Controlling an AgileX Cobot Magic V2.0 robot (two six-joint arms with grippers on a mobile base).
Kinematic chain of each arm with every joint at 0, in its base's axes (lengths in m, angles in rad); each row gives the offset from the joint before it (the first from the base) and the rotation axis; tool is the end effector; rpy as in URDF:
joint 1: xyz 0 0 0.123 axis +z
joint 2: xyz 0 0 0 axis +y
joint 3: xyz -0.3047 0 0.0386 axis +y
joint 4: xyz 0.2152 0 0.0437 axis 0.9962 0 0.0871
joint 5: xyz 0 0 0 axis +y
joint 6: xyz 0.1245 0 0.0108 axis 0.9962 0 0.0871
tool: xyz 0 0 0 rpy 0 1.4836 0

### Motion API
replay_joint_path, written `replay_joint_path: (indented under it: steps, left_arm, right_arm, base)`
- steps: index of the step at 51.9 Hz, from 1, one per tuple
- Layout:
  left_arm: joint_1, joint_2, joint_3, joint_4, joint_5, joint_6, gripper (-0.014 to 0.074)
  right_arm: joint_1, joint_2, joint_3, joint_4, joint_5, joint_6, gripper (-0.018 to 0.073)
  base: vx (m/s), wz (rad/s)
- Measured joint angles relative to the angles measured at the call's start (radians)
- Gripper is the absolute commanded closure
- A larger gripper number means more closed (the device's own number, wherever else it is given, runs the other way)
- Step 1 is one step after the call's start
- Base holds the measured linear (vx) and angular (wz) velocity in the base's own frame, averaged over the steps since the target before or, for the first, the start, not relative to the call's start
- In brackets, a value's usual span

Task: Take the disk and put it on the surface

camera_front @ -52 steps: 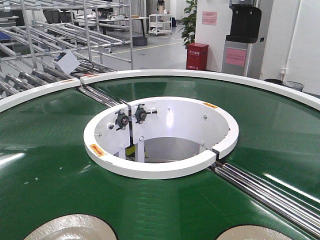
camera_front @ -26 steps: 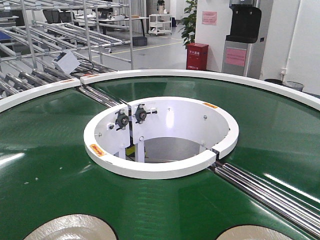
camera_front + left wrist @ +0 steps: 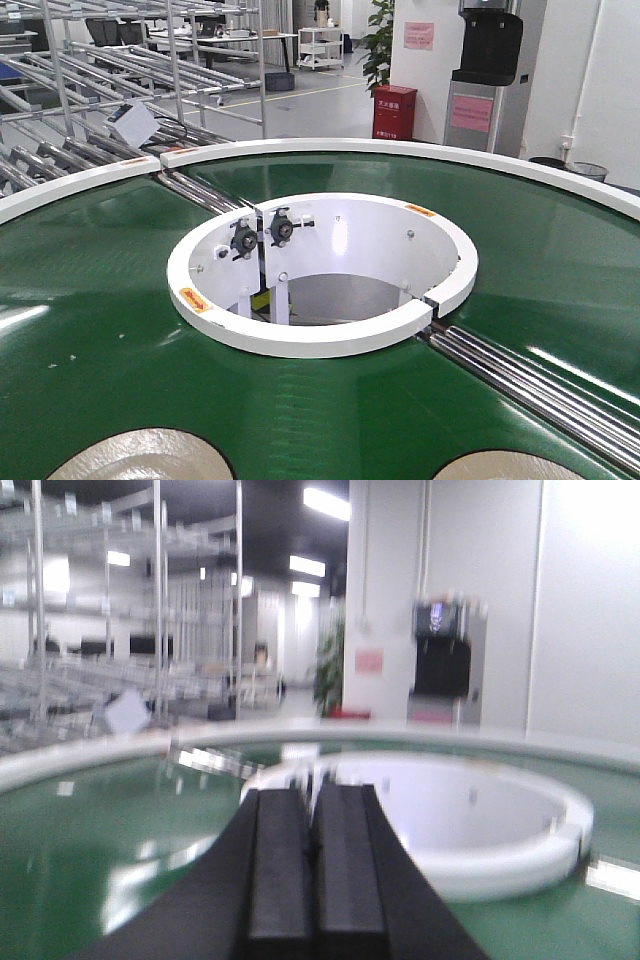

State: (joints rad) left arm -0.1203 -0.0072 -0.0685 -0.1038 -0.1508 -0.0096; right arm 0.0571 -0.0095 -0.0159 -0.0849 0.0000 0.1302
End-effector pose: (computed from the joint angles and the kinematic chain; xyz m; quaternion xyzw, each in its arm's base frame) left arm 0.0253 -0.0011 0.2576 -0.0039 0.5883 -0.0893 0.8037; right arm 0.0331 0.0019 0.2218 -0.0039 0.6662 0.0382 0.7448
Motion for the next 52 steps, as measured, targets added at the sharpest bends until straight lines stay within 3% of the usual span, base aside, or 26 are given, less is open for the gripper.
replay_joint_path:
  steps: [6,11,18,27,37,46,52]
  left_arm:
    - [0.000,0.040,-0.207,0.000,0.095,0.092,0.0596]
    - [0.000,0.177,-0.395,0.000,0.159,0.173,0.0596]
    - [0.000,0.395,-0.585,0.000,0.174,0.207,0.0596]
    - [0.000,0.645,-0.661,0.001,0.191,0.211,0.0596]
    - [0.000,0.794,-0.662,0.001,0.209,0.211,0.0574]
    - [0.000,0.821,-0.662,0.001,0.209,0.209,0.0449]
    - [0.000,0.822,-0.662,0.000,0.223,0.195,0.0295]
  right_arm:
    - [0.000,0.021,-0.189,0.000,0.050,0.000,0.0568]
    - [0.000,0.129,-0.383,0.000,0.056,0.000,0.0568]
    - [0.000,0.363,-0.582,0.000,0.044,0.000,0.0568]
    - [0.000,0.608,-0.694,0.000,0.054,0.000,0.0568]
    - [0.000,0.746,-0.704,0.000,0.052,0.000,0.0545]
    - [0.000,0.768,-0.704,0.000,0.047,0.000,0.0414]
    - [0.000,0.768,-0.704,0.000,0.045,0.000,0.0231]
  base:
    - [0.00,0.00]
    - [0.00,0.00]
    - [0.00,0.00]
    - [0.00,0.00]
    - [0.00,0.00]
    - [0.00,0.00]
    - [0.00,0.00]
